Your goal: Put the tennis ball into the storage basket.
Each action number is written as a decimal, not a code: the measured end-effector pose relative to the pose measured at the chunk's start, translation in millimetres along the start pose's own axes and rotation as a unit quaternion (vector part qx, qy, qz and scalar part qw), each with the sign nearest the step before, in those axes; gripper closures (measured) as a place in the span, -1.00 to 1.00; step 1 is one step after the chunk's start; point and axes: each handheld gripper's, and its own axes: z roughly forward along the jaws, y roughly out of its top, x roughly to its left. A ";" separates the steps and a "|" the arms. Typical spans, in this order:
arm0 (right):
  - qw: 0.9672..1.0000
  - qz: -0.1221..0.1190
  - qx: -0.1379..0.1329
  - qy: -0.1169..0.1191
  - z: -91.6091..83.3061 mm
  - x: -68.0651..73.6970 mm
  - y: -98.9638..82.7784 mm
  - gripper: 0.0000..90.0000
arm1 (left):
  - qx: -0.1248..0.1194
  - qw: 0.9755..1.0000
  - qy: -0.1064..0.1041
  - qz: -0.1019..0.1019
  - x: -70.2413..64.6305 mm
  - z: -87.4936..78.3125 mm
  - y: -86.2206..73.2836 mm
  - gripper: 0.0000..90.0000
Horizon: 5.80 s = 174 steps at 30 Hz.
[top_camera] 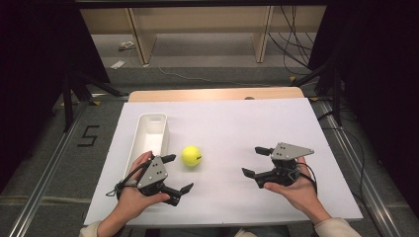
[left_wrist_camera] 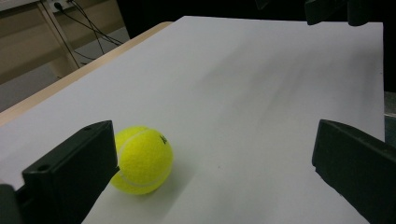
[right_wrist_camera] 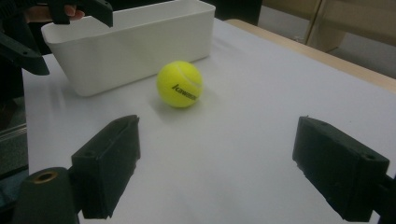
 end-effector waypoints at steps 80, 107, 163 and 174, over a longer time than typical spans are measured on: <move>0.997 -0.017 0.024 0.070 100.9 22.8 32.3 -0.65 | -0.002 1.000 -0.004 0.004 -1.0 -0.6 0.9 -1.00; 0.996 -0.016 0.056 0.068 150.3 19.4 31.8 -0.65 | -0.002 1.000 -0.005 0.005 -1.3 -1.3 1.2 -1.00; 0.990 -0.011 0.115 0.081 219.5 17.6 19.5 -0.42 | -0.003 1.000 -0.008 0.003 -0.9 -1.9 0.8 -1.00; 0.992 -0.016 0.099 0.076 211.9 19.6 28.5 -0.42 | -0.004 1.000 -0.006 0.003 -0.7 -2.4 0.9 -1.00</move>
